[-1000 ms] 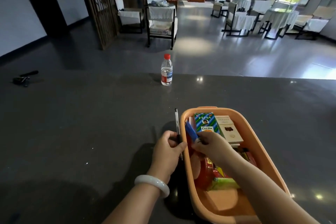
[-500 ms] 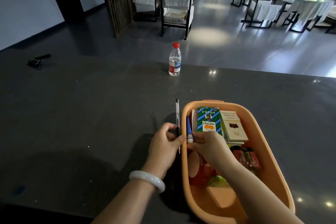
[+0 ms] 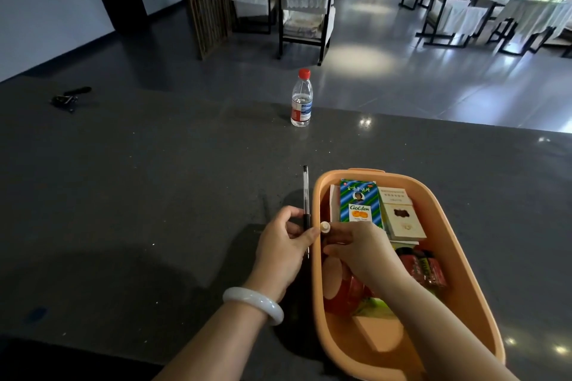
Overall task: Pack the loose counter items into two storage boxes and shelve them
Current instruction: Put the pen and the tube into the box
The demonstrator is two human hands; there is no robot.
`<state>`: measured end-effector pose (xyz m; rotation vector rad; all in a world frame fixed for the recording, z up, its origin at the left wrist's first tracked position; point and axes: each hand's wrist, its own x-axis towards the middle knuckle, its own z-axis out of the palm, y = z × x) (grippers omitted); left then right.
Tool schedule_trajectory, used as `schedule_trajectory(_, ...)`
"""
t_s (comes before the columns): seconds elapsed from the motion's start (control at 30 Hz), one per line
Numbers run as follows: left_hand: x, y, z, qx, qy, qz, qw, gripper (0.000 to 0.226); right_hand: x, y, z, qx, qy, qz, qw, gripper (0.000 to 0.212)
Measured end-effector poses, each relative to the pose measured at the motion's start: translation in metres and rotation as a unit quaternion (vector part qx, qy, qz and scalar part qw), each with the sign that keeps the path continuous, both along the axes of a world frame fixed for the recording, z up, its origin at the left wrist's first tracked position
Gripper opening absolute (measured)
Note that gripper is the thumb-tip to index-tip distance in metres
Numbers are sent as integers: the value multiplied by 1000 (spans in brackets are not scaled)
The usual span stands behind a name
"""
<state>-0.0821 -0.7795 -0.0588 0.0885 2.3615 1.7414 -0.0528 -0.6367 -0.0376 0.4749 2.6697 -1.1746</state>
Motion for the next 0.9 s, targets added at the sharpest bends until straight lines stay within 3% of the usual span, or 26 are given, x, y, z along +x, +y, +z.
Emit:
schedule_trajectory(0.2, 0, -1, 4, -17, -3, -6, 1000, 29, 4, 3, 4, -29, 18, -43, 998, 48)
schedule_trajectory(0.4, 1, -2, 9, -34, 16, -28, 999, 25, 9, 8, 7, -68, 63, -87, 992, 33)
schedule_trajectory(0.47, 2, -2, 12, -17, 5, -34, 999, 21, 7, 7, 11, -81, 87, -98, 988, 25)
schedule_trajectory(0.6, 5, 0, 19, 58, -21, -11, 998, 15, 0, -7, 27, -73, 54, -43, 995, 7)
schedule_trajectory(0.73, 1, 4, 27, 115, -35, -8, 993, 14, 2, -11, 33, -103, 52, -33, 993, 10)
schedule_trajectory(0.9, -5, 12, 31, 117, -33, -1, 993, 13, 11, -6, 37, -160, 60, -56, 984, 10)
